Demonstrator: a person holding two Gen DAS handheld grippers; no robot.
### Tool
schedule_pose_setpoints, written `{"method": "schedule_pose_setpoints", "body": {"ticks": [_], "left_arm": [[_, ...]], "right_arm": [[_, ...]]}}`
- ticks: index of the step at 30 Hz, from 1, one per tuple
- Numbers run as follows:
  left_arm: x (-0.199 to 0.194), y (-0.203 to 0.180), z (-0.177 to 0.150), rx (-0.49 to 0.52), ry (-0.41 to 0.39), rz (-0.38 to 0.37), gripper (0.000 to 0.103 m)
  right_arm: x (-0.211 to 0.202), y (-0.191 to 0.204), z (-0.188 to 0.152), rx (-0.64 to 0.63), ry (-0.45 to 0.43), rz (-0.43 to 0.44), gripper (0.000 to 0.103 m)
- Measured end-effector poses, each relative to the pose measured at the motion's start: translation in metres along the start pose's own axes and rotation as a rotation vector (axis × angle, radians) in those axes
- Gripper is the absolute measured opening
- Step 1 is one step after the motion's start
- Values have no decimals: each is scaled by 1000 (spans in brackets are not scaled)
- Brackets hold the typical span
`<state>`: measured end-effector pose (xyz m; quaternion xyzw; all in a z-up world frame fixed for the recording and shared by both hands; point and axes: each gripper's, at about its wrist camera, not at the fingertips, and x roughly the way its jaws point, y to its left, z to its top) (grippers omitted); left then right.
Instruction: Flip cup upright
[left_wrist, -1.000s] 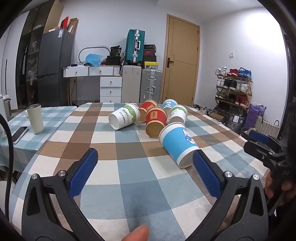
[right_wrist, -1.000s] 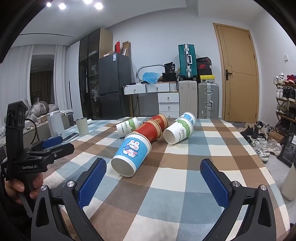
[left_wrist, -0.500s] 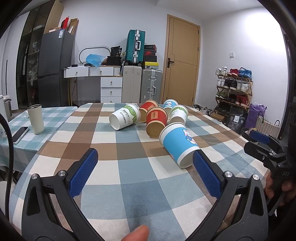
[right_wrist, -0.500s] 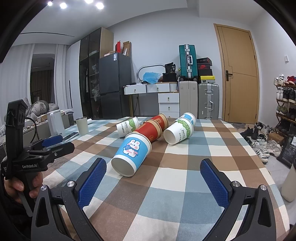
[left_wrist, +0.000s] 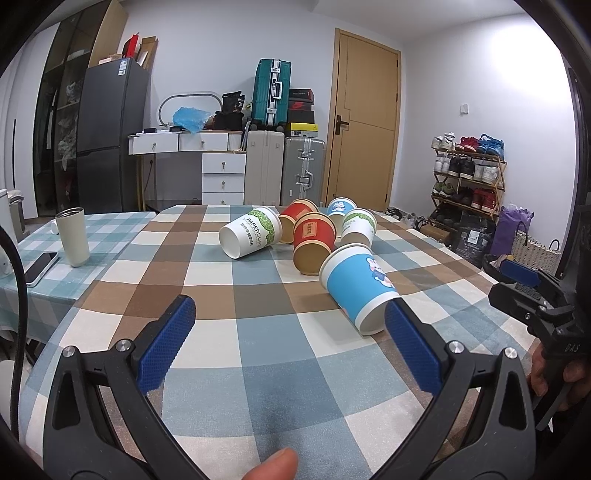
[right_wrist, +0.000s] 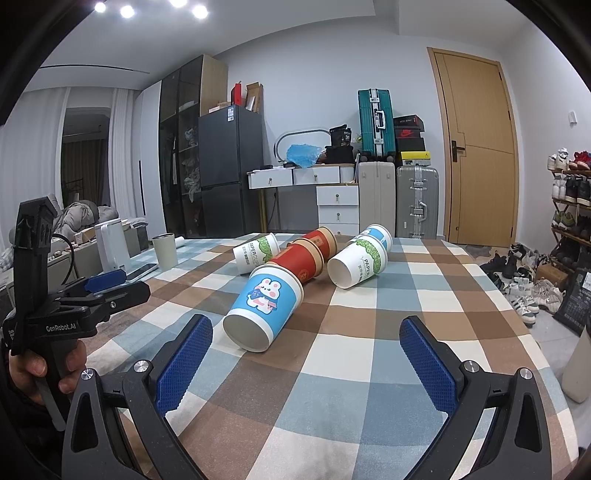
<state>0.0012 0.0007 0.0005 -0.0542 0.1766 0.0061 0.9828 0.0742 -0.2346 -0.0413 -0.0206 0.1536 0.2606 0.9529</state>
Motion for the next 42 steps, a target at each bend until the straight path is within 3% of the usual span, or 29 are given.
{"method": "schedule_pose_setpoints", "body": {"ticks": [12, 17, 25, 29, 42], "left_arm": [[3, -1, -2, 2, 7, 0, 102], [0, 21, 6, 2, 1, 4, 102], [-3, 11, 11, 13, -4, 20, 102], [-2, 4, 15, 40, 14, 28, 102], [25, -19, 21, 65, 102, -12, 102]], "right_arm": [[-1, 0, 0, 3, -1, -3, 103], [-3, -1, 4, 10, -3, -15, 103], [-1, -6, 8, 11, 10, -36, 103], [0, -7, 10, 27, 28, -12, 103], [-1, -19, 12, 42, 59, -66, 103]]}}
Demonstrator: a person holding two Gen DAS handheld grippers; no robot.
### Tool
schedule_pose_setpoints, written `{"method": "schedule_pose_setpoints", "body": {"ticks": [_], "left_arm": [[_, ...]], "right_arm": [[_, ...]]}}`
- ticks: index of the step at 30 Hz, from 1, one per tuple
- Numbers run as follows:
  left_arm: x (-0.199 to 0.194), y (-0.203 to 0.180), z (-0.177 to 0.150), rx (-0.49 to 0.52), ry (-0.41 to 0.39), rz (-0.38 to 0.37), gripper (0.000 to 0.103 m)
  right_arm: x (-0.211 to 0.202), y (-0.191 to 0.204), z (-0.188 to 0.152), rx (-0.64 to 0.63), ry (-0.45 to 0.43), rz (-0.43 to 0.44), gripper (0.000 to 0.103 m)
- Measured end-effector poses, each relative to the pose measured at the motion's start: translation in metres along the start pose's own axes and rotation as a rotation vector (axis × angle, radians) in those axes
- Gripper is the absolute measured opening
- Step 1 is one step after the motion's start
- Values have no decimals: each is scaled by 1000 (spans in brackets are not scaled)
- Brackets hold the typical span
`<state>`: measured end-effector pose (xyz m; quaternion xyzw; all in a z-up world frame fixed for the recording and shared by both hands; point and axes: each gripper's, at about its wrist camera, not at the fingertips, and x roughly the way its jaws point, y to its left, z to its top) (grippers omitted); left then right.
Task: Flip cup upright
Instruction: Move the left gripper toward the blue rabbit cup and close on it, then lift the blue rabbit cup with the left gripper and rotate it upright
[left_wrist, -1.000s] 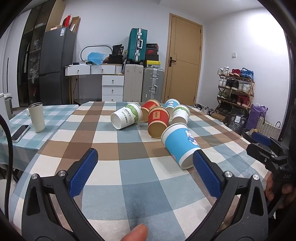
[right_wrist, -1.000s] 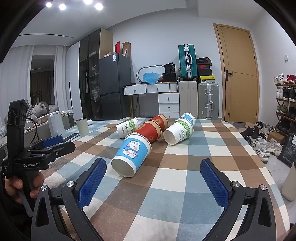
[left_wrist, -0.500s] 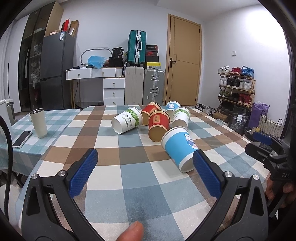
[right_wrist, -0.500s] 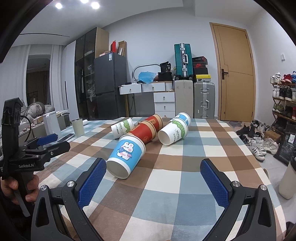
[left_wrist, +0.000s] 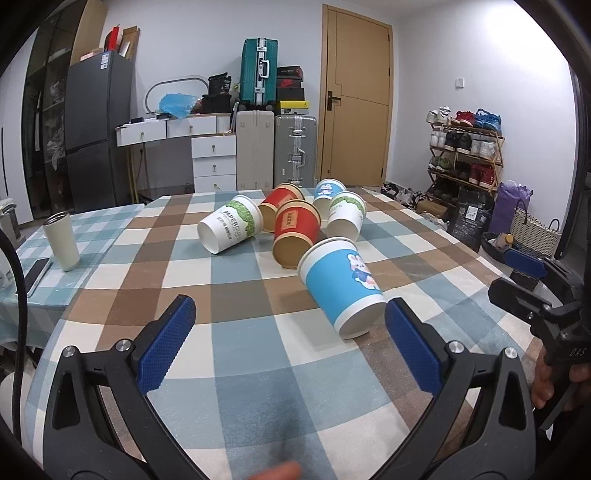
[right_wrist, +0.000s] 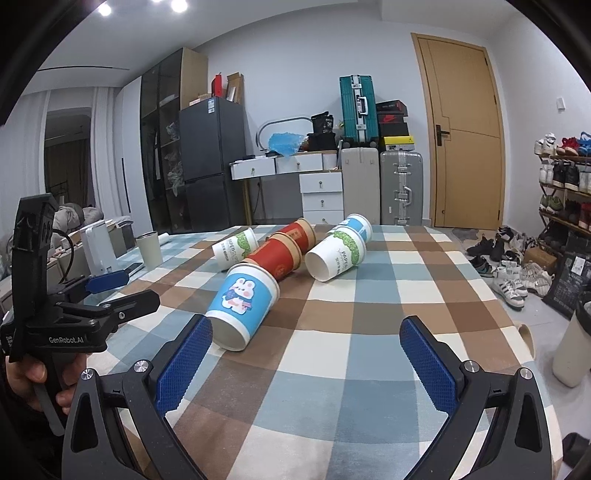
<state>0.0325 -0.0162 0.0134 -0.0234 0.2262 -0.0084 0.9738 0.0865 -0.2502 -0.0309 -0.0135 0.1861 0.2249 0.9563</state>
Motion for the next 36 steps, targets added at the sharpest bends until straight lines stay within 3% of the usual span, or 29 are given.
{"method": "schedule_pose_setpoints", "body": {"ticks": [25, 31, 34, 36], "left_arm": [[111, -37, 32, -38, 215, -21, 102], [132, -43, 32, -36, 293, -33, 81], [141, -41, 31, -58, 336, -47, 65], [142, -39, 31, -71, 338, -56, 62]], "right_arm": [[13, -5, -5, 1, 64, -32, 103], [12, -5, -6, 3, 65, -30, 103], [12, -5, -5, 0, 65, -30, 103], [12, -5, -6, -3, 63, -29, 103]]}}
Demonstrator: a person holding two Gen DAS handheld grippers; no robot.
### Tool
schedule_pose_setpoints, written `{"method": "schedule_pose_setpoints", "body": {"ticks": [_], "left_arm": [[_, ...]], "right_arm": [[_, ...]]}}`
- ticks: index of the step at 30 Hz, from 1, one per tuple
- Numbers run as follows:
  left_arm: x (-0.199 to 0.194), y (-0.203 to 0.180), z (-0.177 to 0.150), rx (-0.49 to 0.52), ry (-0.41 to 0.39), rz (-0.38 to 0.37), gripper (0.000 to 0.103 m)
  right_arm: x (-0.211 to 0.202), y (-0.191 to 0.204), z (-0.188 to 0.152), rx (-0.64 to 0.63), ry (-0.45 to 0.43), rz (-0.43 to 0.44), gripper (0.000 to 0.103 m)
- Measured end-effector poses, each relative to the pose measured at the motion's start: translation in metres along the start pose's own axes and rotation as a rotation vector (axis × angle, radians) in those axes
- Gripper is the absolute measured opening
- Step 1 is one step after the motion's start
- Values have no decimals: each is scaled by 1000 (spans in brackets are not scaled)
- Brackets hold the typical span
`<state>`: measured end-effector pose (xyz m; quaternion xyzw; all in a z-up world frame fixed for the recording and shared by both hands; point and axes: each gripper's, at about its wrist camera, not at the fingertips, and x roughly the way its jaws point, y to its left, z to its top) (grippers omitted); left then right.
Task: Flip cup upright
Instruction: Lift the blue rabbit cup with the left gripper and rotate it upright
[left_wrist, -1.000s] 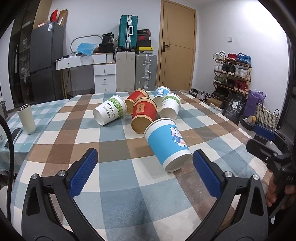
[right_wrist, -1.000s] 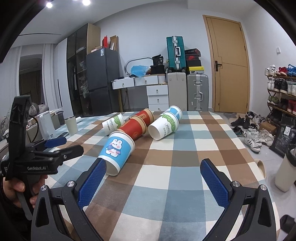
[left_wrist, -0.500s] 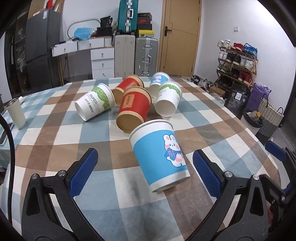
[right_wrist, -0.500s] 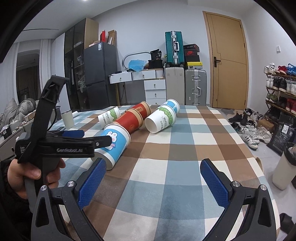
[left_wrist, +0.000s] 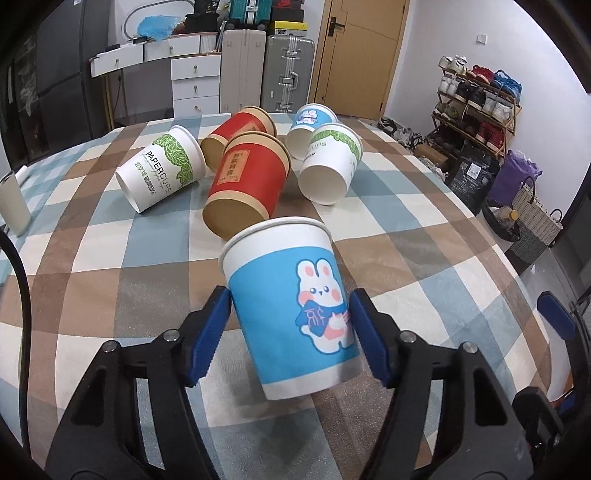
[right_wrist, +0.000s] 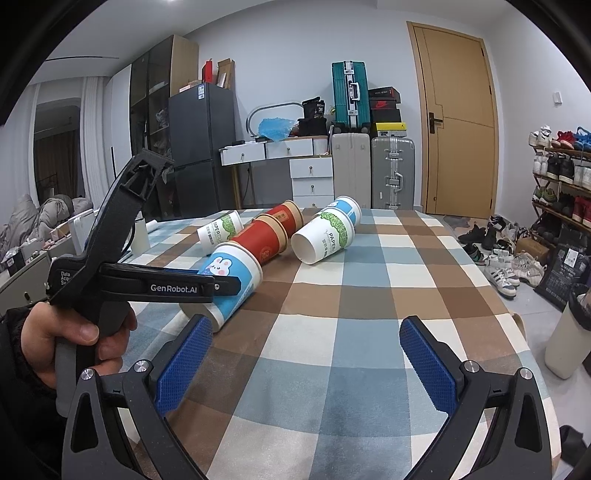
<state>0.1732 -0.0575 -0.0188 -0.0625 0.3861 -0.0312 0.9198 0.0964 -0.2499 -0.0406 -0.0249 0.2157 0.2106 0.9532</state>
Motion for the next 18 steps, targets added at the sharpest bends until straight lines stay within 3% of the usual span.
{"method": "schedule_pose_setpoints", "body": {"ticks": [3, 18], "left_arm": [[-2, 3, -1, -12, 3, -20, 57], [-56, 35, -9, -53, -95, 10, 57]], "right_arm": [[0, 2, 0, -5, -2, -2, 103], [-5, 16, 1, -31, -21, 22, 103]]}}
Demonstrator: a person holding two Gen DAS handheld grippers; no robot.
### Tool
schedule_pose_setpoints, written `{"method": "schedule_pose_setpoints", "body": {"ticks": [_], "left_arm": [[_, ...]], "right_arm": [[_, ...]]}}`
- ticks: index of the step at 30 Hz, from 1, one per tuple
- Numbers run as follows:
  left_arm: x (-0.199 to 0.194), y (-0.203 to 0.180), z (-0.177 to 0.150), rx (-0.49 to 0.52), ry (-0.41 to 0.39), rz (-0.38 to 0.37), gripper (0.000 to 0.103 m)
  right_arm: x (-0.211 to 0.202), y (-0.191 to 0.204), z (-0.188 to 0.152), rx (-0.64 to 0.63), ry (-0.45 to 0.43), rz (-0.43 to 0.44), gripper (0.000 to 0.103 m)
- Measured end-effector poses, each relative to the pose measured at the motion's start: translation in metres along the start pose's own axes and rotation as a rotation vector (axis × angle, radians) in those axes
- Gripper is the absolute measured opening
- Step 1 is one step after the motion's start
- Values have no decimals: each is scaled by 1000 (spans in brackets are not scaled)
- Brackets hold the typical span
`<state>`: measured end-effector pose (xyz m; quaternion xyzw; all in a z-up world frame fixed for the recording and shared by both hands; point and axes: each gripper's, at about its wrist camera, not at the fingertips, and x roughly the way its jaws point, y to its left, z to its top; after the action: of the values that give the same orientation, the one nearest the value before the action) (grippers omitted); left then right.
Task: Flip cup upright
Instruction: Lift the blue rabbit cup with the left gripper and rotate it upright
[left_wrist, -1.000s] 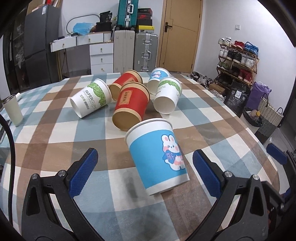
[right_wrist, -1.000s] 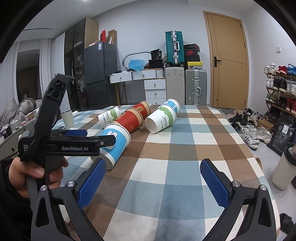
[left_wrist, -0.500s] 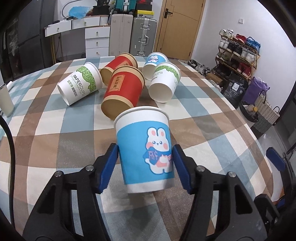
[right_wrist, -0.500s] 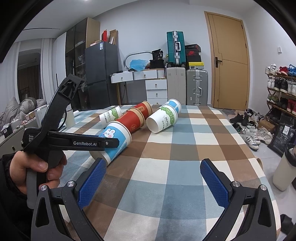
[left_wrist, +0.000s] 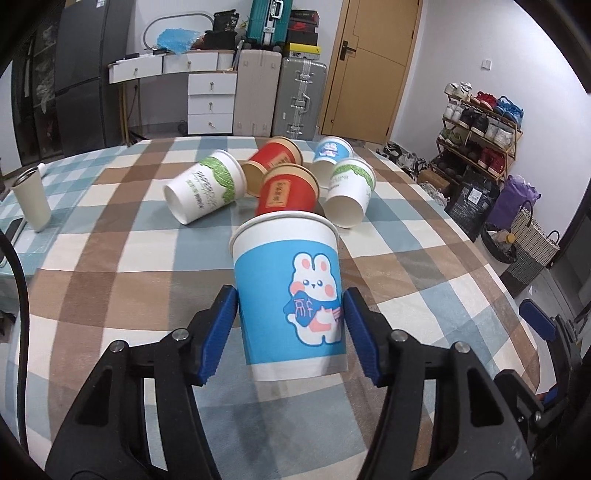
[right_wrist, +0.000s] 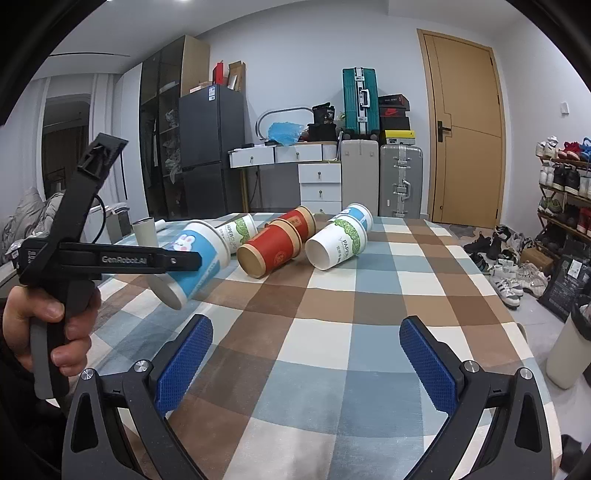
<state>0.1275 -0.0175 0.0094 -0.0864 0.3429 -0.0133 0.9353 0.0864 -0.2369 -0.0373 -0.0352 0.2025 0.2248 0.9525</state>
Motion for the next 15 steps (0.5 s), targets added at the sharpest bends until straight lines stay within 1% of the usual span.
{"method": "schedule_pose_setpoints", "body": {"ticks": [11, 15], "left_arm": [[-63, 36, -19, -24, -64, 36, 57], [-83, 42, -31, -33, -77, 35, 57]], "right_arm": [[-6, 12, -1, -9, -7, 16, 103], [-9, 15, -4, -10, -6, 20, 103]]}}
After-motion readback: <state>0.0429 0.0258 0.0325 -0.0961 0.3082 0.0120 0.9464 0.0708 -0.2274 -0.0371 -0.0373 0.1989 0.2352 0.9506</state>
